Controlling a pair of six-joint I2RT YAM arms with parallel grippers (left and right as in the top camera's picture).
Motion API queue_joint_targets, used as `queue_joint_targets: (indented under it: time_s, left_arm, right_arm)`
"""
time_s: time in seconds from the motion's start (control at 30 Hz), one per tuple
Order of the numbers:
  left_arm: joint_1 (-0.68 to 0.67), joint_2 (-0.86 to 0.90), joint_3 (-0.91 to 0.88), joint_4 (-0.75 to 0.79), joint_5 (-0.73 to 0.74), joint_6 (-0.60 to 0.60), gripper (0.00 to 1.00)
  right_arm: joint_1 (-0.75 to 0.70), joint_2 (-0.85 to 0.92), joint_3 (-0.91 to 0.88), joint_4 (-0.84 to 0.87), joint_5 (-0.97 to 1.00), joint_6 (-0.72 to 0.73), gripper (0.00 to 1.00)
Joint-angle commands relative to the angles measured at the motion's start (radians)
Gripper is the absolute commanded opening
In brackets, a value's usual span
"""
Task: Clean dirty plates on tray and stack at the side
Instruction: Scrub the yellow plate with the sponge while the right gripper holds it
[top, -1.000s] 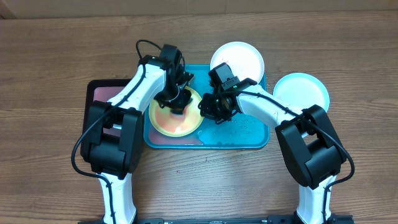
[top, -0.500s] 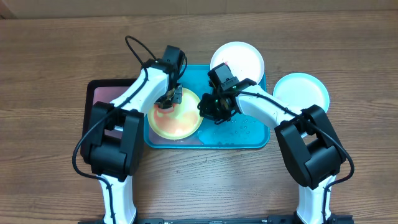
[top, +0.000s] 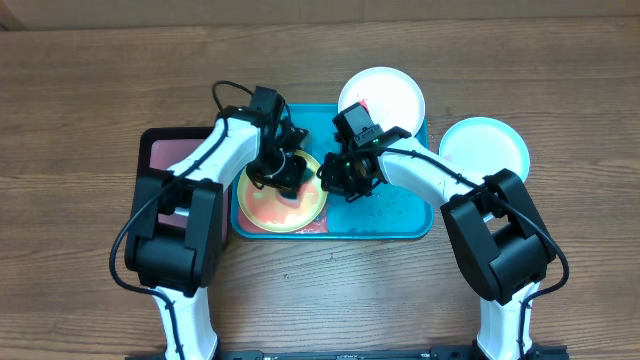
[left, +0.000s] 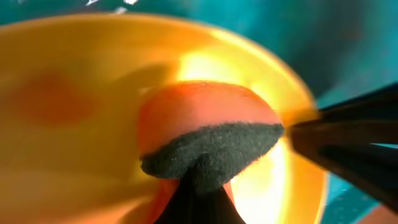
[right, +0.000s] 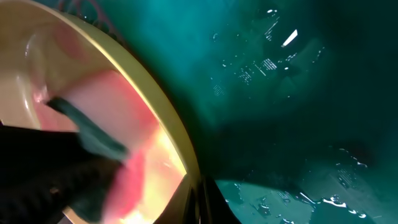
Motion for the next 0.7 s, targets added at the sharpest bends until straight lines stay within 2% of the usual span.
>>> queue_joint_targets:
  time_s: [0.0, 0.1, 0.2, 0.27, 0.33, 0.43, 0.5, 0.57, 0.67]
  left_arm:
    - [-0.032, 0.064, -0.031, 0.06, 0.019, -0.017, 0.04]
    - [-0.032, 0.064, -0.023, 0.132, -0.311, -0.256, 0.04]
    - [-0.032, 0.064, -0.005, 0.1, -0.658, -0.557, 0.04]
    - [-0.032, 0.064, 0.013, 0.034, -0.812, -0.738, 0.04]
    - [-0.032, 0.064, 0.024, -0.012, -0.861, -0.811, 0.04]
    - [-0.032, 0.064, 0.027, -0.059, -0.85, -0.811, 0.04]
    - [-0.032, 0.064, 0.027, -0.072, -0.797, -0.752, 0.04]
    - [-0.032, 0.064, 0.027, -0.07, -0.666, -0.603, 0.04]
    - [-0.032, 0.064, 0.027, -0.058, -0.327, -0.281, 0.04]
  right_arm:
    - [-0.003, 0.026, -0.009, 0.012, 0.02, 0.016, 0.04]
    - [-0.003, 0.026, -0.009, 0.012, 0.02, 0.016, 0.04]
    - [-0.003, 0.026, -0.009, 0.011, 0.021, 0.016, 0.04]
    - [-0.003, 0.026, -0.009, 0.011, 0.021, 0.016, 0.04]
    - [-0.003, 0.026, -0.009, 0.012, 0.024, 0.016, 0.04]
    - [-0.003, 0.026, -0.009, 0.015, 0.024, 0.016, 0.04]
    - [-0.003, 0.026, -0.009, 0.015, 0.024, 0.016, 0.04]
    - [-0.003, 0.026, -0.009, 0.015, 0.024, 0.016, 0.04]
    - [-0.003, 0.026, -0.009, 0.015, 0.024, 0.016, 0.04]
